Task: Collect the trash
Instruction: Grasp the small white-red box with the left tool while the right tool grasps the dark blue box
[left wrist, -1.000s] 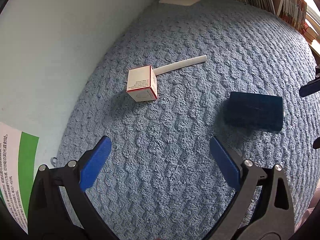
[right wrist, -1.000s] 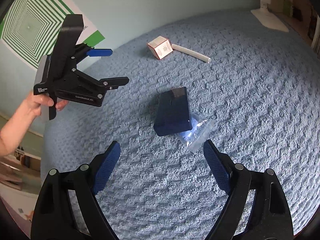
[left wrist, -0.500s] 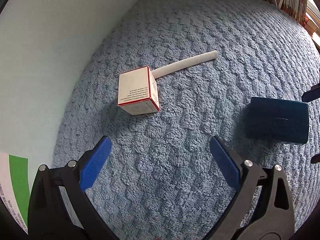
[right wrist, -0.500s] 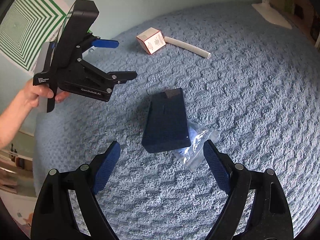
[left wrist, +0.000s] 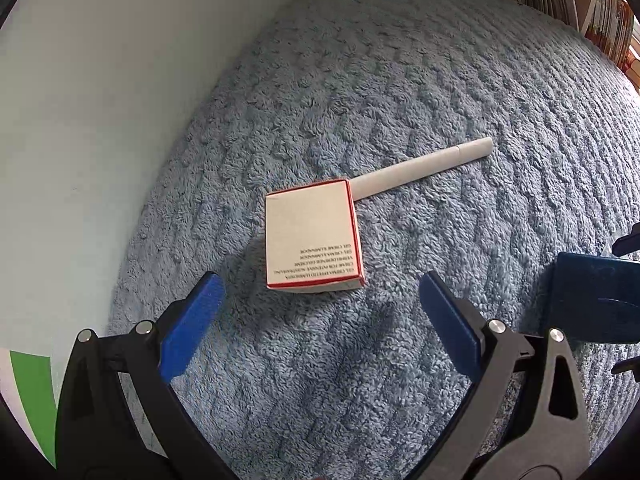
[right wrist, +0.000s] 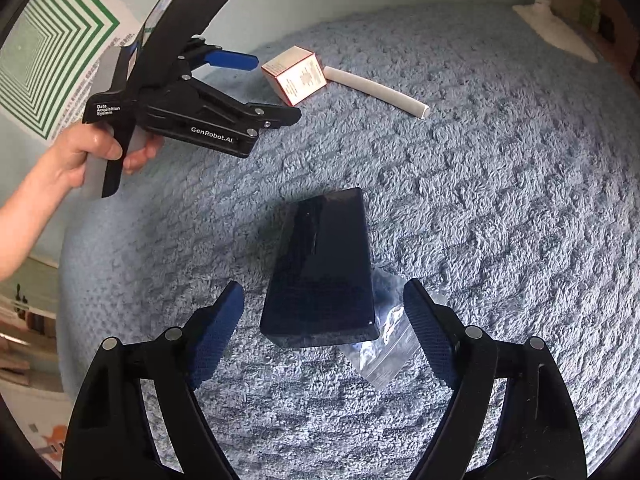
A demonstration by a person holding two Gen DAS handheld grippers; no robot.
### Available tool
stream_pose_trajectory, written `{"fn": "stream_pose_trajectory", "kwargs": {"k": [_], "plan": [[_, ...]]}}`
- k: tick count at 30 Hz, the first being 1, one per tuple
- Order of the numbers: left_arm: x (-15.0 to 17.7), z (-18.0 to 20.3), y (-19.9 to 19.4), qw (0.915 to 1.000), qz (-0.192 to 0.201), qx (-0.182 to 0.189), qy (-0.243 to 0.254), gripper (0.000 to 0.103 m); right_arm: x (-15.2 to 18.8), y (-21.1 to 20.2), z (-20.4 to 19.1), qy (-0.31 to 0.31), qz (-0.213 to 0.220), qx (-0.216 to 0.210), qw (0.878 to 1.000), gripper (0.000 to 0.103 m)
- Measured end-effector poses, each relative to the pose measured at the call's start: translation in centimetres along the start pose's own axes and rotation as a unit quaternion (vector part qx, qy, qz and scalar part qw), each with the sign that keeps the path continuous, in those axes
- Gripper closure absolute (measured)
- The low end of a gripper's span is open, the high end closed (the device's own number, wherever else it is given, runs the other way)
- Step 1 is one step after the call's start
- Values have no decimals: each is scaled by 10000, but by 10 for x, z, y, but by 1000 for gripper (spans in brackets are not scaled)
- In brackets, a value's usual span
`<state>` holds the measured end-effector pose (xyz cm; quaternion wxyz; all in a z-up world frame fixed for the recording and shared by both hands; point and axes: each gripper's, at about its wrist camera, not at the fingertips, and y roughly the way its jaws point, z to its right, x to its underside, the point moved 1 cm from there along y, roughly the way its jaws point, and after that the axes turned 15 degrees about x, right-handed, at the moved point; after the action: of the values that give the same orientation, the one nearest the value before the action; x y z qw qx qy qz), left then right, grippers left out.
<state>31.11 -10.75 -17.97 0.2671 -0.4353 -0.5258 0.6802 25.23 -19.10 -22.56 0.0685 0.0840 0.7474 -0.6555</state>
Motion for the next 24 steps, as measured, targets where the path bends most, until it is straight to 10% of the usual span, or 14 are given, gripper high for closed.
{"fn": "stream_pose_trajectory", "kwargs": {"k": [10, 16, 24], "plan": [[-16, -22, 19, 10000, 18, 31, -91, 18, -4, 9, 4, -25, 67, 71, 9999, 49], [-25, -16, 21, 10000, -64, -40, 34, 61, 4, -9, 7, -55, 150, -33, 9999, 49], [-30, 8, -2, 9992, -3, -287, 284, 63, 13, -32, 18, 40, 369, -128, 9992, 50]]}}
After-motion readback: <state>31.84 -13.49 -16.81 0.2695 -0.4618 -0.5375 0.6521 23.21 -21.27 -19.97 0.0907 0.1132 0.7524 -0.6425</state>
